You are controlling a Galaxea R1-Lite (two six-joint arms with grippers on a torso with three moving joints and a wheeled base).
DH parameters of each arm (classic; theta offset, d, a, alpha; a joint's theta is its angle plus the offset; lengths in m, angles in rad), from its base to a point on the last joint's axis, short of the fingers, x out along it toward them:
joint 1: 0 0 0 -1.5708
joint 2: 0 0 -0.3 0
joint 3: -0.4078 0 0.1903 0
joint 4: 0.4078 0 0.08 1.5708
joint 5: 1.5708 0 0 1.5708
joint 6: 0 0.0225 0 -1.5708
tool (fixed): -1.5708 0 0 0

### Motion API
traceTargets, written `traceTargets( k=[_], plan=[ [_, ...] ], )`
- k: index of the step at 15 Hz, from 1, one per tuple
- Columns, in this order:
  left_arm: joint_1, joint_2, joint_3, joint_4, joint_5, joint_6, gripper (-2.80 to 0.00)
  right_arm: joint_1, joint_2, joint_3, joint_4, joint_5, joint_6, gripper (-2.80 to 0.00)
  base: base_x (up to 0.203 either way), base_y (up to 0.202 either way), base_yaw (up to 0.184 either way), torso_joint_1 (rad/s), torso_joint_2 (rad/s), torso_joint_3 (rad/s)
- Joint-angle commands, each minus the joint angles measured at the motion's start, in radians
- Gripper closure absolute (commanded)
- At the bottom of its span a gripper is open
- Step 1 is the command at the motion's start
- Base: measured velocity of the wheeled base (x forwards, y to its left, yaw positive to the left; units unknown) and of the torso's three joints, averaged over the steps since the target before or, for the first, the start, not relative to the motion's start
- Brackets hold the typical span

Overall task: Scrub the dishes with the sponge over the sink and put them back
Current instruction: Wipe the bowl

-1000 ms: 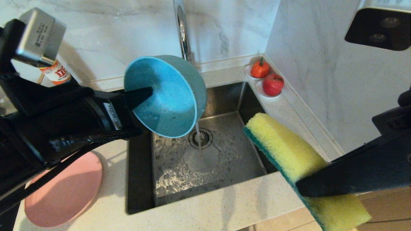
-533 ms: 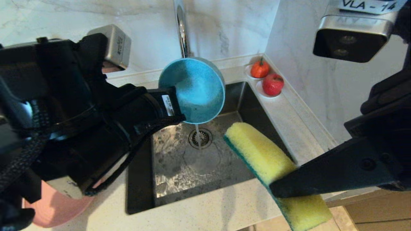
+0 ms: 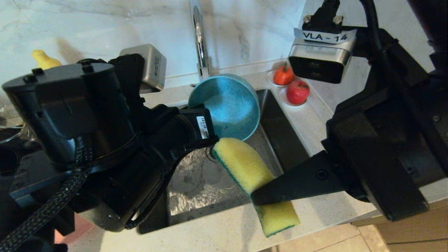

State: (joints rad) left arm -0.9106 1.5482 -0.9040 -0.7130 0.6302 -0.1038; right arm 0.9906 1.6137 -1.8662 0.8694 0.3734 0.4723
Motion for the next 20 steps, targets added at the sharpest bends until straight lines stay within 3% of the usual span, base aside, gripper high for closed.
traceTargets(
  k=[1,9,13,20],
  plan=[
    [-0.006,-0.036,0.043,-0.004,0.003,0.001,0.0,-0.006,0.033,0.0,0.005,0.002,0.002,0.0,0.0,0.0,0.0,0.0,0.0,0.0],
    [-0.013,-0.071,0.158,-0.145,-0.021,0.016,0.0,-0.067,0.111,-0.013,-0.044,0.027,0.0,0.0,0.0,0.0,0.0,0.0,0.0,0.0],
    [-0.021,-0.051,0.278,-0.292,-0.054,0.047,0.0,-0.108,0.127,-0.038,-0.109,0.035,0.006,0.0,0.0,0.0,0.0,0.0,0.0,0.0],
    [-0.049,-0.062,0.298,-0.309,-0.067,0.068,0.0,-0.151,0.114,-0.057,-0.137,0.035,0.023,0.0,0.0,0.0,0.0,0.0,0.0,0.0]
  ],
)
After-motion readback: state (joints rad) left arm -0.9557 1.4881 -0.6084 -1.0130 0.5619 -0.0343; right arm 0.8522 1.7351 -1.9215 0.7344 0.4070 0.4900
